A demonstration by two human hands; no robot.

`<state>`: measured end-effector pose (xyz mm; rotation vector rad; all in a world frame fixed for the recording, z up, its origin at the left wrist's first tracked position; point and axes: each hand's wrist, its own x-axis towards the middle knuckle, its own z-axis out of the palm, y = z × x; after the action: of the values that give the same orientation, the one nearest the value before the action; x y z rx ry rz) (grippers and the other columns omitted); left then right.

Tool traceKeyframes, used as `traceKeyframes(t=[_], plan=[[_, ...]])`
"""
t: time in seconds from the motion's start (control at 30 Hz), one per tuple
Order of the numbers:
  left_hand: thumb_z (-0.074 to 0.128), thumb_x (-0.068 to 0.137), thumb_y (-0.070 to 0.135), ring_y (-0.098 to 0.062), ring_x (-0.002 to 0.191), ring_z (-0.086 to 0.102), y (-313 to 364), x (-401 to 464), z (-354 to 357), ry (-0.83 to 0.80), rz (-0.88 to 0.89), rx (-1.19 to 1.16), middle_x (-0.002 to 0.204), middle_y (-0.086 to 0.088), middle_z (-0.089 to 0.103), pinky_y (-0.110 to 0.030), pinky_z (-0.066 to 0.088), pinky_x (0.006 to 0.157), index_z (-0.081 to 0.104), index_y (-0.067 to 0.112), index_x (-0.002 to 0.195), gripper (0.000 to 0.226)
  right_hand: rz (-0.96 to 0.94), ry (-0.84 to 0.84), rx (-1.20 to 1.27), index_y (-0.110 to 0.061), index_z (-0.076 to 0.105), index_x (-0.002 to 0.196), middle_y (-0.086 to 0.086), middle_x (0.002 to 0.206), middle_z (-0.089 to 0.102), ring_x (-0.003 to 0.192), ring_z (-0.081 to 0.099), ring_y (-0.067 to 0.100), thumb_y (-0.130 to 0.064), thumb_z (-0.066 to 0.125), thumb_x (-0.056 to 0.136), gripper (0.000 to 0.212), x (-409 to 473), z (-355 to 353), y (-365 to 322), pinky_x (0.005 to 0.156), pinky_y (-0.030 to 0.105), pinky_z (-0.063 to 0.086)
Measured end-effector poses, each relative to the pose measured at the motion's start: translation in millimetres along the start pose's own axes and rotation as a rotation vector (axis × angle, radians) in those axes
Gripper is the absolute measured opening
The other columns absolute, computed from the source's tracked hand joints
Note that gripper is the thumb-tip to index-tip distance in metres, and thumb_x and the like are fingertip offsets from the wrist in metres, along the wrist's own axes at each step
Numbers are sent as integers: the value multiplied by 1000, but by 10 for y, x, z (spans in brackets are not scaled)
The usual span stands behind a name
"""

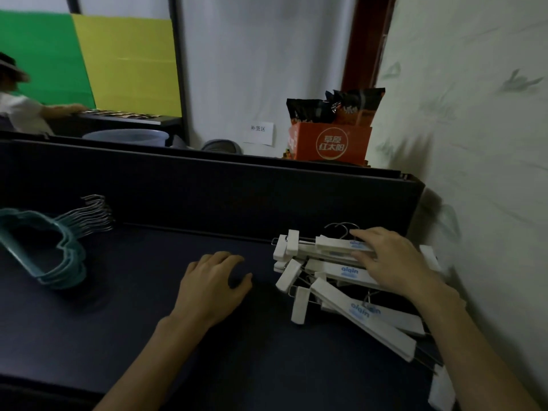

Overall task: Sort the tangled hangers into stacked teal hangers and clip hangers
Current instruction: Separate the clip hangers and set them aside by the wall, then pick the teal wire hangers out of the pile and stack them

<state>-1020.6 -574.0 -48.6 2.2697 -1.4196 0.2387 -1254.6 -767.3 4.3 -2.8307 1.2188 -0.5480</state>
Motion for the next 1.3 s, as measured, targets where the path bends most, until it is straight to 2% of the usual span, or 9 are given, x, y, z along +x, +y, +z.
traceKeyframes(t=[0.3, 0.47, 0.6, 0.73, 0.9, 1.07, 1.17, 1.3], plan=[[48, 88, 54, -18, 120, 48, -286, -408, -195, 98, -96, 22, 131, 7, 54, -35, 35, 98, 54, 28, 127, 47, -148, 166, 71, -26, 42, 139, -2, 128, 52, 116, 47, 17, -34, 50, 94, 46, -182, -2, -902, 101, 35, 37], [51, 88, 51, -20, 122, 46, -596, -890, -450, 162, -262, -7, 133, 6, 52, -38, 35, 98, 55, 27, 127, 46, -211, 183, 217, -23, 45, 137, 1, 126, 53, 115, 47, 21, -36, 49, 94, 45, -435, 246, -1802, 100, 38, 39], [53, 85, 53, -20, 118, 51, -983, -1473, -698, 239, -362, 41, 127, 5, 57, -39, 40, 94, 58, 28, 123, 45, -329, 115, 294, -25, 42, 139, -2, 129, 51, 118, 46, 18, -41, 48, 94, 48, -803, 548, -2614, 102, 35, 36], [50, 83, 58, -17, 119, 50, -1488, -2167, -914, 238, -501, 95, 128, 8, 56, -38, 40, 94, 58, 32, 122, 48, -399, 66, 319, -24, 46, 137, -1, 126, 54, 118, 48, 20, -45, 51, 92, 50, -1129, 757, -3220, 102, 36, 38], [29, 75, 67, -17, 121, 47, -2052, -3023, -1197, 245, -651, 112, 129, 7, 55, -39, 38, 96, 56, 32, 124, 66, -526, 32, 399, -21, 54, 131, 0, 116, 59, 110, 54, 21, -41, 60, 87, 48, -1552, 890, -4030, 94, 39, 46], [47, 83, 61, -13, 124, 45, -2497, -3821, -1368, 272, -796, 124, 132, 9, 53, -34, 37, 97, 55, 32, 126, 52, -672, -107, 429, -25, 50, 133, -3, 120, 58, 113, 51, 18, -43, 59, 88, 50, -2012, 1094, -4745, 93, 35, 44], [39, 78, 63, -15, 115, 53, -2692, -4160, -1450, 317, -877, 143, 123, 8, 59, -35, 44, 88, 61, 30, 118, 57, -740, -168, 421, -26, 49, 135, -5, 118, 57, 112, 51, 18, -44, 59, 88, 51, -2131, 1199, -5061, 92, 33, 43], [37, 76, 64, -16, 114, 54, -2959, -4418, -1594, 374, -974, 183, 122, 8, 60, -33, 43, 86, 62, 30, 116, 58, -807, -243, 430, -29, 43, 139, -8, 125, 52, 118, 44, 14, -47, 52, 90, 53, -2147, 1305, -5533, 97, 30, 38]])
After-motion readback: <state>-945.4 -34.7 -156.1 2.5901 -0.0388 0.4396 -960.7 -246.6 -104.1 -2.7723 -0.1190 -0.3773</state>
